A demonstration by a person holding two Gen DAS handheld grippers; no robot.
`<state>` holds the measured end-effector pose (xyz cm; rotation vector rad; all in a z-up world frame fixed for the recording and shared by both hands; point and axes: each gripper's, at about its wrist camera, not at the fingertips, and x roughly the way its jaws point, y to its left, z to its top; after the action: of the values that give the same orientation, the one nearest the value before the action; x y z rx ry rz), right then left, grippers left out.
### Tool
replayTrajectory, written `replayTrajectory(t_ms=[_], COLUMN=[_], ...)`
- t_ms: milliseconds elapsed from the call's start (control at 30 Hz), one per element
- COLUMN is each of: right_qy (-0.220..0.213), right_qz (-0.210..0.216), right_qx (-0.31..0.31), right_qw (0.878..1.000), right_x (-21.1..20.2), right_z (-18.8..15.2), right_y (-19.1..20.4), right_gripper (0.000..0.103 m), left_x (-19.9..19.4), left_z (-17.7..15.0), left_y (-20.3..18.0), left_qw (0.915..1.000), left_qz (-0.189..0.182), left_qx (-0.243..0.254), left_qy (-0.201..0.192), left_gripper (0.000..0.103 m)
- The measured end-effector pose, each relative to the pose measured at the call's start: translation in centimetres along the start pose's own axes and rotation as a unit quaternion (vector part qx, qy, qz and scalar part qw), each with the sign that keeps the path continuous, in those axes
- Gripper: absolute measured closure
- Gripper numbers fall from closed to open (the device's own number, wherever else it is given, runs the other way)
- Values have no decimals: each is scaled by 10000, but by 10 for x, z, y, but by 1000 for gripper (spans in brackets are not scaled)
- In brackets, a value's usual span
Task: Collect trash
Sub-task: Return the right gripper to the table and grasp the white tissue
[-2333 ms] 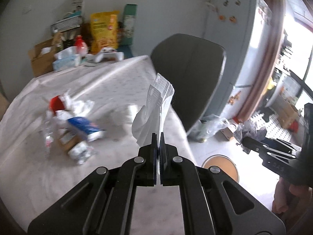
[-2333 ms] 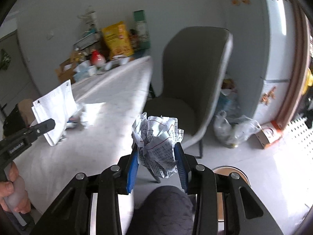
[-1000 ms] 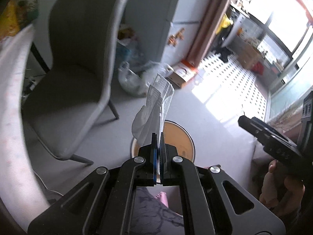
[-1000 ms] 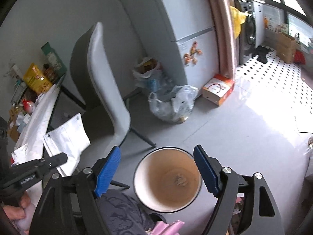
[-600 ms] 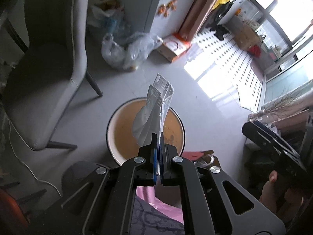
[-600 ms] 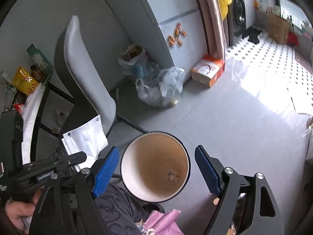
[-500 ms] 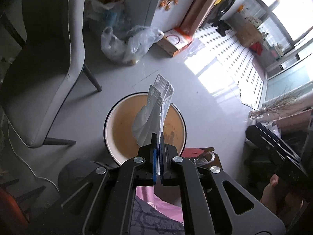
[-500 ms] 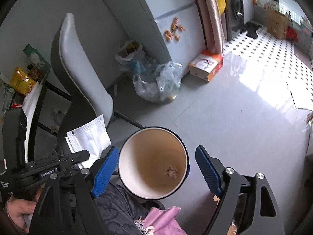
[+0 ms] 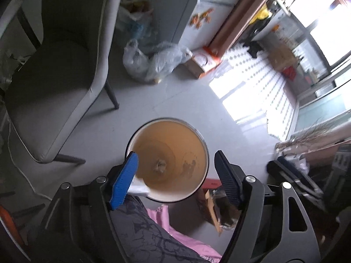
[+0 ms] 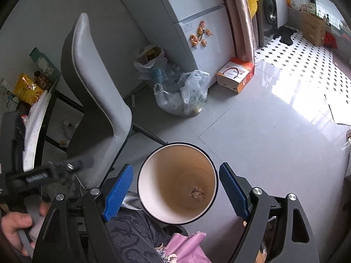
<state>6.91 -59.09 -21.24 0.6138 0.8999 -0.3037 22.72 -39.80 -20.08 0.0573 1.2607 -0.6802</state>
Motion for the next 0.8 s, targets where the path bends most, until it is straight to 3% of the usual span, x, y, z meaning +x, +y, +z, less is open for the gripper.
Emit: replayTrajectory(t_ms=[167, 333, 400, 500, 633, 800], right_qy=[-31, -9, -78, -182, -349, -722], right_qz=[22, 61, 95, 135, 174, 351], right_qx=[-155, -301, -342, -454, -681, -1073], right_qw=[9999, 9995, 9993, 9987, 9969, 9910], right_x=[-3, -5, -10, -15, -26, -47], right_z=[-4, -4, -3, -1, 2, 4], right_y=[16, 32, 40, 54, 83, 129], right_gripper=[22, 20, 11, 8, 8, 7], left_x=[-37, -71, -92, -123, -163, -215], left_z=[-2, -6, -9, -16, -27, -44], left_y=[10, 19, 25, 36, 51, 80], left_qw=[9987, 9971, 9955, 9923, 9858, 9711], left_qz=[-382, -438, -436, -346, -120, 338], left_qx=[-110, -191, -259, -321, -476, -712], left_qy=[-313, -585, -802, -1149, -1604, -2253], left_gripper=[40, 39, 38, 38, 28, 14])
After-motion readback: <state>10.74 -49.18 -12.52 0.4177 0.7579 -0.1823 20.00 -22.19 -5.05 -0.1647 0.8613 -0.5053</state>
